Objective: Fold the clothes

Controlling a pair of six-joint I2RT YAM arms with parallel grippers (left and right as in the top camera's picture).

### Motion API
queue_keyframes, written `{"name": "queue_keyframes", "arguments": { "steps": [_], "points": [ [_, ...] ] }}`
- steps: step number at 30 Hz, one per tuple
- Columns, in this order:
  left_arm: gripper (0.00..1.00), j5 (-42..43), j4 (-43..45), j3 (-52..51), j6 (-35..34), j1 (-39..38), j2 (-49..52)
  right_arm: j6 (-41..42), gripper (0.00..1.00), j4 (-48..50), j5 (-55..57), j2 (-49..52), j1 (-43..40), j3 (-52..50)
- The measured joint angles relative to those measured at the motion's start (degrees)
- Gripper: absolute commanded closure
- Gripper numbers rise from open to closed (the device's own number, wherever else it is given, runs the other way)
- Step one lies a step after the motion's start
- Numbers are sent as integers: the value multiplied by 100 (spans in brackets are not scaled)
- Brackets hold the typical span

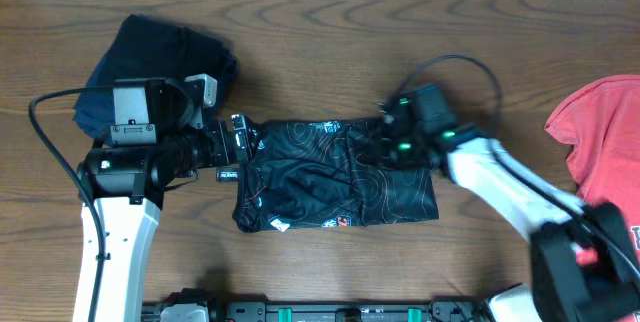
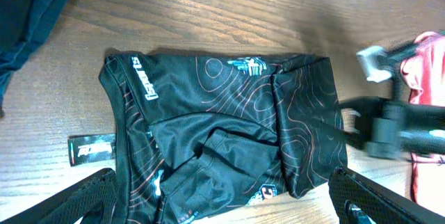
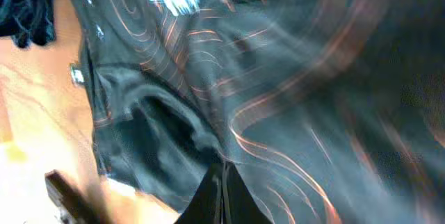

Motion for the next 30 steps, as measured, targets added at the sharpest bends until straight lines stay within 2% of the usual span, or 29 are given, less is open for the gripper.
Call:
{"name": "queue_keyframes", "arguments": {
  "steps": [3, 5, 17, 25, 30],
  "points": [
    [2, 0, -13, 0, 0, 0, 0, -437, 96, -1016, 114, -306, -118, 37],
    [2, 0, -52, 0, 0, 0, 0, -651, 98, -1287, 225, -297, -70, 11],
    [2, 0, -748, 0, 17, 0, 0, -859, 99, -1091, 262, 680, 901, -190],
    [2, -85, -850, -234, 15, 0, 4, -1744, 97, -1058, -780, 555, 892, -7],
    [2, -188, -573, -813, 15, 0, 249, -1928, 94, -1128, -595, -205, 603, 260]
  ]
}}
